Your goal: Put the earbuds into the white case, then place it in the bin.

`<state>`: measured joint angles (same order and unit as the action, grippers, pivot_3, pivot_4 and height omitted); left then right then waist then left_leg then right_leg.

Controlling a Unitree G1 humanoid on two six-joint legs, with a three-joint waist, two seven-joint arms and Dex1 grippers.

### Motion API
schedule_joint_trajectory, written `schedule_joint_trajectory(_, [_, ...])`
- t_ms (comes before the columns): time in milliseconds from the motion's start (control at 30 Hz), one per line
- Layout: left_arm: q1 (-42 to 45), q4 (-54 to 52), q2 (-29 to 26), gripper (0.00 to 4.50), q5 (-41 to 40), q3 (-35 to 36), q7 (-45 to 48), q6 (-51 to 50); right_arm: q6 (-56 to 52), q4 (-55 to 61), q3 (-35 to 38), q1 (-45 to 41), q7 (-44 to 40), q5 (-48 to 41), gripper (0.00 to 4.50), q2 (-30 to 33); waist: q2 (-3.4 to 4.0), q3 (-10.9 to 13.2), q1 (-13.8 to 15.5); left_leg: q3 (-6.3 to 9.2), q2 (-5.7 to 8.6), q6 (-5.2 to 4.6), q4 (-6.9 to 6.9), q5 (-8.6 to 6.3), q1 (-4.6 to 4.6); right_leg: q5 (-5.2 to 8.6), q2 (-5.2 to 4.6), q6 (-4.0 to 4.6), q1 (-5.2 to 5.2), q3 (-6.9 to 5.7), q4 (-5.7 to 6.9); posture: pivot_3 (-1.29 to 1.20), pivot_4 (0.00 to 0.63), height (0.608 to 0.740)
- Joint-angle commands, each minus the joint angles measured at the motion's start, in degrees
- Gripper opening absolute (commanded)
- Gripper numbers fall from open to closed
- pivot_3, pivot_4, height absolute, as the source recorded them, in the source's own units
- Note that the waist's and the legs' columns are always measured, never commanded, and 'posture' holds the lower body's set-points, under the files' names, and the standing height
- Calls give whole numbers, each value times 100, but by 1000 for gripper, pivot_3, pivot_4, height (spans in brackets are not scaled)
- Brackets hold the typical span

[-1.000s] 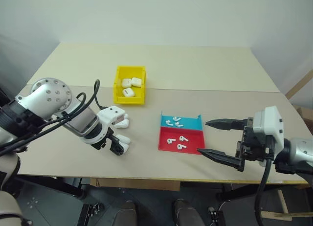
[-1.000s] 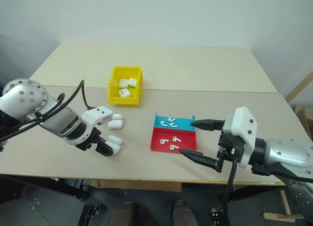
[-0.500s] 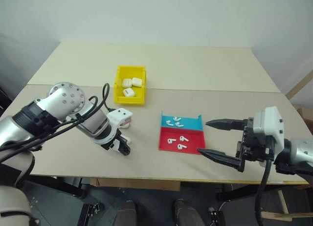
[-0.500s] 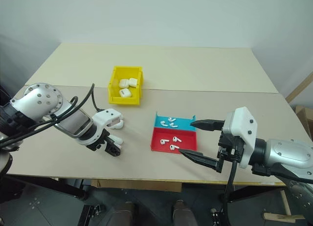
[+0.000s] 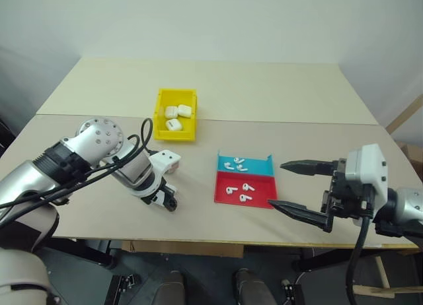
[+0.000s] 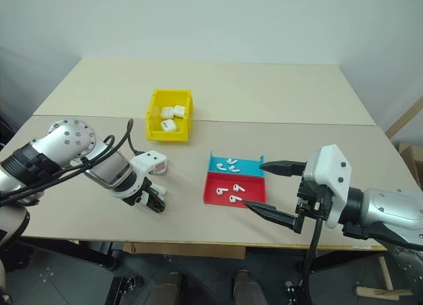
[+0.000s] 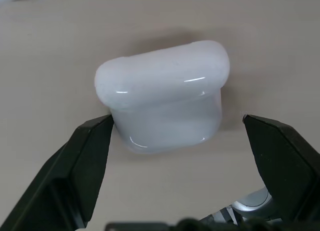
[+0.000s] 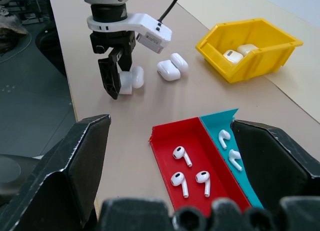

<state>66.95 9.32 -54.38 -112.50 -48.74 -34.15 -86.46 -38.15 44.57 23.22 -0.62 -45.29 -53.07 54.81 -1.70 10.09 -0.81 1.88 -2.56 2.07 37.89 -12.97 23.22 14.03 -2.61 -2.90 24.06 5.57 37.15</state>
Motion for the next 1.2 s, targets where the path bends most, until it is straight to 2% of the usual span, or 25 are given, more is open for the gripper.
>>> schedule_joint_trajectory(33, [-89,86,98,4500,-50,197,-219,102,84,162,207,17,-18,-66,4461,51,0,-1,1,0,0,0,0,0,-1,0,0,0,-1,0,0,0,150,740])
schedule_joint_trajectory(333, [-465,398,446,4500,-50,708,-1053,221,96,167,264,73,-49,-41,4461,57,2,-27,23,1,2,2,0,1,-32,0,-2,0,-36,-1,0,0,150,740])
schedule_joint_trajectory(533, [-576,379,513,4500,-50,892,-1255,158,104,180,304,100,-24,-45,4461,58,1,-27,13,1,2,2,-3,0,-87,16,-1,-22,-92,-2,-8,0,150,740])
schedule_joint_trajectory(900, [-594,324,495,4500,-50,939,-1347,104,141,162,207,84,26,18,4461,-1,1,-27,12,1,2,3,-6,-1,-85,17,-1,-19,-91,-2,-11,0,150,740])
schedule_joint_trajectory(1000, [-595,263,506,3964,-50,974,-1332,128,141,132,168,49,43,38,4500,6,1,-27,12,1,1,3,-7,-1,-85,17,-1,-19,-91,-2,-11,0,150,740])
schedule_joint_trajectory(1100, [-628,223,545,2983,-50,1051,-1400,184,141,97,155,32,33,55,4500,21,-1,-26,12,1,2,3,-7,-1,-83,17,-1,-18,-90,-2,-13,0,150,740])
schedule_joint_trajectory(1133, [-623,204,529,2803,-50,1059,-1374,170,140,102,153,32,43,69,4500,22,-1,-26,12,1,2,3,-7,-1,-81,17,-1,-18,-90,-2,-15,0,150,740])
schedule_joint_trajectory(1200, [-621,112,480,2803,-50,1083,-1343,170,146,87,165,36,29,71,4500,19,-2,-26,13,1,2,4,-7,-2,-80,17,-2,-18,-89,-3,-16,0,150,740])
